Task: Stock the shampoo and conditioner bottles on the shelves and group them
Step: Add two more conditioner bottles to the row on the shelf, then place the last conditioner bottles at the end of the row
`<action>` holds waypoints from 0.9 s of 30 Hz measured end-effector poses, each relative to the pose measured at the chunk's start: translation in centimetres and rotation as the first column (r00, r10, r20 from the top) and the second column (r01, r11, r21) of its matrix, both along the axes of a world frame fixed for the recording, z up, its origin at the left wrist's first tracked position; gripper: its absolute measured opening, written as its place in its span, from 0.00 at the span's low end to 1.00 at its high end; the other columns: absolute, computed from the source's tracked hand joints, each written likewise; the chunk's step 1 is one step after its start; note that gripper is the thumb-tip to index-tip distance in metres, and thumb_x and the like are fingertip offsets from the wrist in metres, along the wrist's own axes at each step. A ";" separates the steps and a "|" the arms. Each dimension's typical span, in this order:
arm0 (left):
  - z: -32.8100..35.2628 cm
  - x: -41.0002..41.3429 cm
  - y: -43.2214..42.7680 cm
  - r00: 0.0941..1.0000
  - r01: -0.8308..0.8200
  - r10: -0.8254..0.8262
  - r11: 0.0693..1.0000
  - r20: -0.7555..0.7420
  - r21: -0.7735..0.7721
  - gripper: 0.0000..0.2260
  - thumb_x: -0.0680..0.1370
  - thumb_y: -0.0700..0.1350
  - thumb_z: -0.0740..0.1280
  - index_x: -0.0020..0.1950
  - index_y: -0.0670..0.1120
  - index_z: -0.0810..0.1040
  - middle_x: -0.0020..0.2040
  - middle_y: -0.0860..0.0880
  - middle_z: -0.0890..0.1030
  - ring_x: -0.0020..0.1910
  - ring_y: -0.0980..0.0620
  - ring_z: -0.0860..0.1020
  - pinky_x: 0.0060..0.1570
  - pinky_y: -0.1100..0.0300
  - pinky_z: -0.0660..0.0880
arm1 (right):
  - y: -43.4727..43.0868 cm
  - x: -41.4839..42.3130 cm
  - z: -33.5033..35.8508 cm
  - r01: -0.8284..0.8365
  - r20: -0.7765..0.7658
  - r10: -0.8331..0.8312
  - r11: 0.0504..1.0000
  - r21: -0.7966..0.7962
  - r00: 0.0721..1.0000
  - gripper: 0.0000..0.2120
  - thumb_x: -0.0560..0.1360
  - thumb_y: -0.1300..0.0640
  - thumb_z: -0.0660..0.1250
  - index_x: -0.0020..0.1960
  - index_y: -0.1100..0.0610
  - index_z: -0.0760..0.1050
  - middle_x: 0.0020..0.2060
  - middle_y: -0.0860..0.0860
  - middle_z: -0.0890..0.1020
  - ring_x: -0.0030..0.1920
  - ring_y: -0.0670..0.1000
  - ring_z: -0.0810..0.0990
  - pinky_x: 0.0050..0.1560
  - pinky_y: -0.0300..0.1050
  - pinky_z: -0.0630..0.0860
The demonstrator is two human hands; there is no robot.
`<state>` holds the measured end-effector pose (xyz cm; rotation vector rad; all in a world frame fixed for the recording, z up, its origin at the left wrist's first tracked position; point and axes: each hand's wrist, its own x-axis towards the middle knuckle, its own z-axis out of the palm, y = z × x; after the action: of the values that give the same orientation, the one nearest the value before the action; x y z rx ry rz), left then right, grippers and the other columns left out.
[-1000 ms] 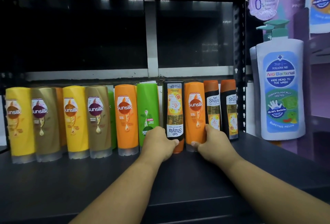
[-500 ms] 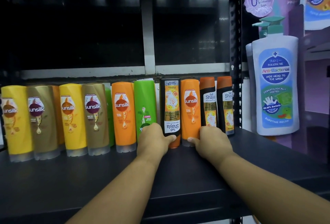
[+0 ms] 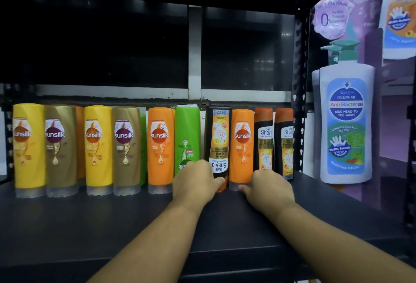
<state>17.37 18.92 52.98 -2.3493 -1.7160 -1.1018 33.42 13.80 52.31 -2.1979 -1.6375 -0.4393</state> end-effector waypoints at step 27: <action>-7.2 -5.7 -23.4 0.751 0.616 -0.658 0.728 -0.052 -0.302 0.22 0.83 0.57 0.64 0.77 0.54 0.72 0.75 0.60 0.72 0.74 0.64 0.67 0.72 0.68 0.61 | -27.6 -1.1 -9.0 -0.436 -0.195 0.401 0.879 -0.193 0.895 0.31 0.81 0.36 0.56 0.80 0.47 0.59 0.75 0.43 0.69 0.74 0.46 0.67 0.67 0.36 0.65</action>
<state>11.69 -4.43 45.80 -3.2368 -1.0484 -0.7066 32.30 -13.78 43.30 -1.8823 -2.0937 0.0416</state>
